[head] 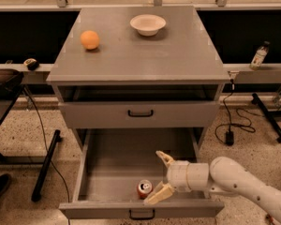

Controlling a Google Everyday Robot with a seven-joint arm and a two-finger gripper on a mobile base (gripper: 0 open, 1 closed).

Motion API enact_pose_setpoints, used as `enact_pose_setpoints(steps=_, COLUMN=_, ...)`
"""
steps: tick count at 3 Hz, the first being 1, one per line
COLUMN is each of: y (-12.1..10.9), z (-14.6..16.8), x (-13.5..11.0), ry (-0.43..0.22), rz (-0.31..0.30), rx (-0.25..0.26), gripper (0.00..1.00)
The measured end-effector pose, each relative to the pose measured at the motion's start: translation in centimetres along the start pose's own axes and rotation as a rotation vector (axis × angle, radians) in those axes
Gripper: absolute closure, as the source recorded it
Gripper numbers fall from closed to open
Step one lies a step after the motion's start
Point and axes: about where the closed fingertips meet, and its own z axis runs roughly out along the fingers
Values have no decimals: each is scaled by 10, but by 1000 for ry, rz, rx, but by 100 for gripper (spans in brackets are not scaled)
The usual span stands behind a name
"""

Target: Place coke can into middle drawer

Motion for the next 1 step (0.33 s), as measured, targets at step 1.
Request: enact_pose_setpoints(steps=1, y=0, z=-9, x=-3, ry=9, rz=-9, rx=4, gripper=0)
